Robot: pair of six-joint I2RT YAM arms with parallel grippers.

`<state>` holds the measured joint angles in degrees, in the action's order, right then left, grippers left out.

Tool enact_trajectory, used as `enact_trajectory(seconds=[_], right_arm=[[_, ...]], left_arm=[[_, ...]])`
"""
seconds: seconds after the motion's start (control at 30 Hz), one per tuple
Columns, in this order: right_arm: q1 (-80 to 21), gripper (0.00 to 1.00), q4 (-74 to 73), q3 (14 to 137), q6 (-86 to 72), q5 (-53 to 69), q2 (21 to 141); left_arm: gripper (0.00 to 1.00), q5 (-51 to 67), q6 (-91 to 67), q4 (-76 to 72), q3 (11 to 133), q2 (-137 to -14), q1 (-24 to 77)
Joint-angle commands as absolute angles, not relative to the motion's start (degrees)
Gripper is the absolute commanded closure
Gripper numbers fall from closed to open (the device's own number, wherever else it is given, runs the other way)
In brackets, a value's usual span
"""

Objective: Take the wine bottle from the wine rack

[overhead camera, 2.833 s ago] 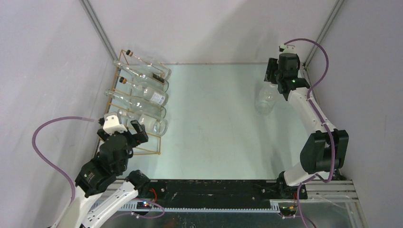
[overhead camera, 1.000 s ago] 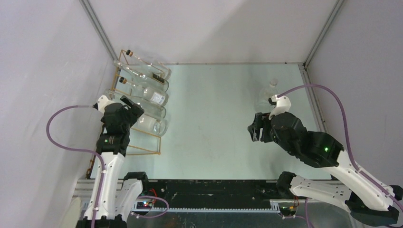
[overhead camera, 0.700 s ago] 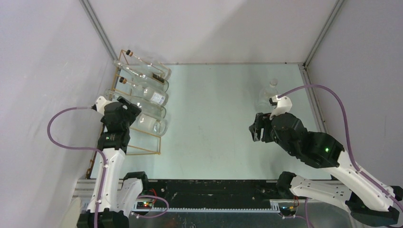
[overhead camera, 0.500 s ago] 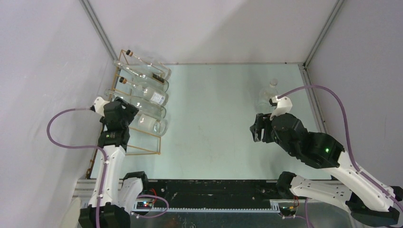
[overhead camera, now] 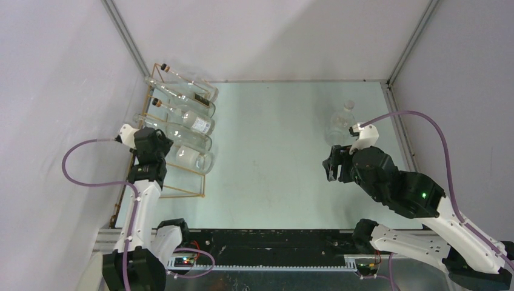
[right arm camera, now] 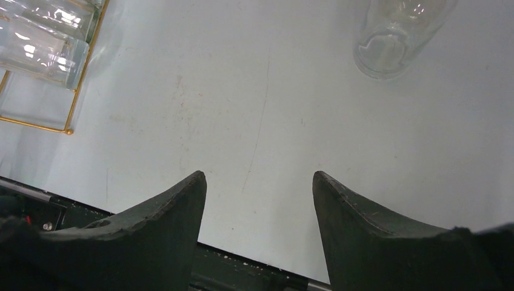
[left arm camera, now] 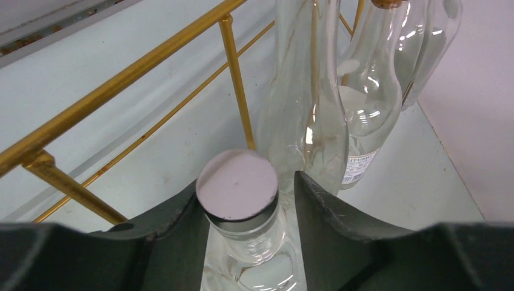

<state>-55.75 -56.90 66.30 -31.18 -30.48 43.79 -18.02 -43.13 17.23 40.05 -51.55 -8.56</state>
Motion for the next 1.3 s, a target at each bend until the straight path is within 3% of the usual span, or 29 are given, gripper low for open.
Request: enact_trajectory(seconds=[0.0,0.13,0.43,0.8,1.27], right_arm=[[-55.5,0.32,-56.5,66.5,-30.7,-32.6,43.7],[-55.4,0.32,-56.3,66.5,-30.3,-32.8,44.0],[-55.3,0.32,-55.4,65.3,-30.7,-33.2,44.6],[-54.2,0.31,-46.6,64.9,-28.3,-32.9,47.1],[-54.0,0.31,-47.5,64.9,-28.3,-33.0,48.9]], left_arm=[[0.49,-19.3,-44.1,13.0,39.4,-51.1,-8.8],[0.61,-20.2,-43.4,12.8,38.8,-51.1,-8.8],[0.99,-19.9,-42.7,12.9,38.4,-49.5,-8.9],[1.0,-18.6,-41.1,16.4,38.4,-44.0,-8.9],[1.0,-19.7,-38.1,18.5,39.1,-36.7,-8.6]])
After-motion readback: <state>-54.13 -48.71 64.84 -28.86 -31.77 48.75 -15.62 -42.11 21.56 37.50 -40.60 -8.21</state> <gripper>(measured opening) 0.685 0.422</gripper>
